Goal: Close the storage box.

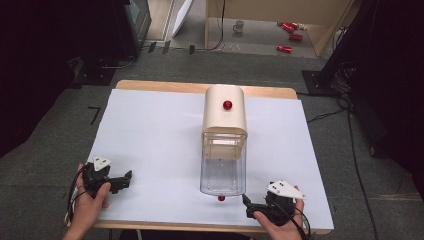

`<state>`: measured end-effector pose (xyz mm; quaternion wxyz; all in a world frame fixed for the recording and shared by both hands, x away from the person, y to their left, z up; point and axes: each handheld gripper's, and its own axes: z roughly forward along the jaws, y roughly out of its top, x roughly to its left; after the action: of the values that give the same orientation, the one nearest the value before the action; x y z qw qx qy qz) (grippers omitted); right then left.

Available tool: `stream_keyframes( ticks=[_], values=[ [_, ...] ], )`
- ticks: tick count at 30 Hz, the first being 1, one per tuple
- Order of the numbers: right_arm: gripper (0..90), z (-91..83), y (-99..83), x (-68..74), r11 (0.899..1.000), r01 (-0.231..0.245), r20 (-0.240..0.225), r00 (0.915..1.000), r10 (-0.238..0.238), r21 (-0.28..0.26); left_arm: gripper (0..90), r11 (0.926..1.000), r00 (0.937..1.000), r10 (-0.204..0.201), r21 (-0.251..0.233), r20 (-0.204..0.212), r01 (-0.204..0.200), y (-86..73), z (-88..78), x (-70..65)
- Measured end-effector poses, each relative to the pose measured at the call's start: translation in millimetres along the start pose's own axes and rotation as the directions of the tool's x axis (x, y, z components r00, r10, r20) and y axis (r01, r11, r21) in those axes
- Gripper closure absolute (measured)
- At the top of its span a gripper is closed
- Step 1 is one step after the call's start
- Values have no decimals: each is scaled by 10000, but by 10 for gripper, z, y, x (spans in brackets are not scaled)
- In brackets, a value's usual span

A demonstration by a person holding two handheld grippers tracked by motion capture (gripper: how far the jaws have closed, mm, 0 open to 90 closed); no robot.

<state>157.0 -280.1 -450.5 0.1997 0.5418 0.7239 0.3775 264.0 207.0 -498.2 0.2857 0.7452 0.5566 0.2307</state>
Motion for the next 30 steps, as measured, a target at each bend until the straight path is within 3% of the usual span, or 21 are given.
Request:
stream_keyframes(
  ticks=[11,16,17,19,21,25,30],
  values=[
    [4,93,-15,170,9993,375,-341,9987,-378,-77,0,10000,10000,4,4,1,-4,0,0,1],
    [87,120,-24,244,9982,413,-574,9974,-437,-426,0,10000,10000,1,0,0,-1,0,0,0],
    [148,138,-39,268,9978,487,-718,9961,-519,-457,0,10000,10000,1,2,0,-1,0,0,0],
    [174,147,-44,281,9974,516,-814,9951,-556,-507,0,10000,10000,3,3,1,-3,0,0,1],
    [297,150,-46,325,9955,728,-1161,9901,-794,-604,0,10000,10000,1,1,1,-1,0,0,0],
    [362,136,-34,367,9921,899,-1196,9878,-1001,-878,0,10000,10000,1,2,0,-1,0,0,0],
    [411,92,-9,328,9913,475,-1338,9889,-639,-1228,0,10000,10000,2,5,1,-2,1,0,0]
  ],
)
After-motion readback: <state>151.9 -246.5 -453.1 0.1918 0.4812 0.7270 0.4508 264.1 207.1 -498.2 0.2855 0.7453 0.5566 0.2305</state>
